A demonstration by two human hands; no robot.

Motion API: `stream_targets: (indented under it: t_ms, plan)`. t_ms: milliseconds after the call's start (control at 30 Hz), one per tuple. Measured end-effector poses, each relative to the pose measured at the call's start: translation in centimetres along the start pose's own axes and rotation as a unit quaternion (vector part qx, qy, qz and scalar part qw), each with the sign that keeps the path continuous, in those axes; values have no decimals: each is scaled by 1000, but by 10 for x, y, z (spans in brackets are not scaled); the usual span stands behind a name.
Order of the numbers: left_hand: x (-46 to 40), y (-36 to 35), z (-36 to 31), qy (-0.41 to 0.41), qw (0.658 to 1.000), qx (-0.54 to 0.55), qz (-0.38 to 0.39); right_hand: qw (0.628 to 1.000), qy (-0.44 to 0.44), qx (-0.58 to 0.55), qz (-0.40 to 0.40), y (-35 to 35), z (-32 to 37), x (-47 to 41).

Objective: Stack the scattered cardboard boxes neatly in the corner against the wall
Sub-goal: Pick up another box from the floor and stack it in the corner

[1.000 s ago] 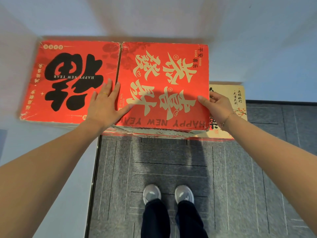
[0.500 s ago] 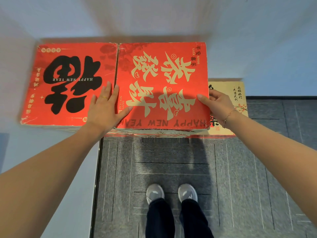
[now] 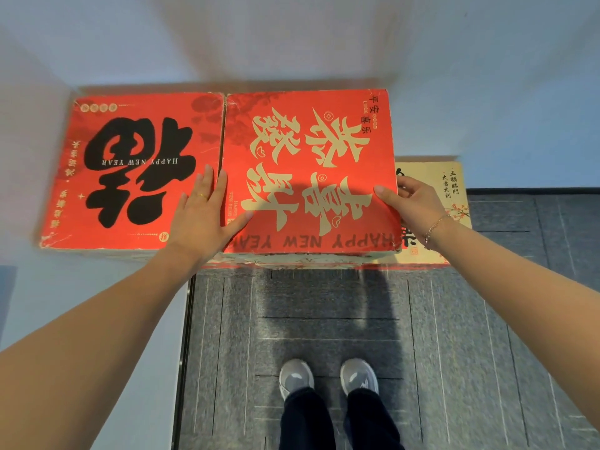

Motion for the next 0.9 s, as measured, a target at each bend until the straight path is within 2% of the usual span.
stream_targets:
  t_ms: [267, 467, 733, 900]
  plan:
    - [3, -4, 1, 1, 1000, -4, 16, 990, 17, 138, -14, -5, 13, 3]
    - [2, 6, 1, -6, 1000, -13, -2, 982, 14, 190, -5, -4, 22, 6]
    - [-3, 31, 6, -6, 999, 29, -23, 981, 13, 194, -12, -3, 33, 7]
    - [-3, 21, 22, 46, 998, 53, -9, 979, -2, 205, -4, -1, 34, 5]
Point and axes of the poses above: each hand's wrist, its own x-axis away from the middle knuckle, its own y-axis out of the back of the hand, z = x × y, the point moved 4 cm from there along -x, towards the middle knuckle, and after that the axes turned 8 degrees about z, right-handed, at the moved point
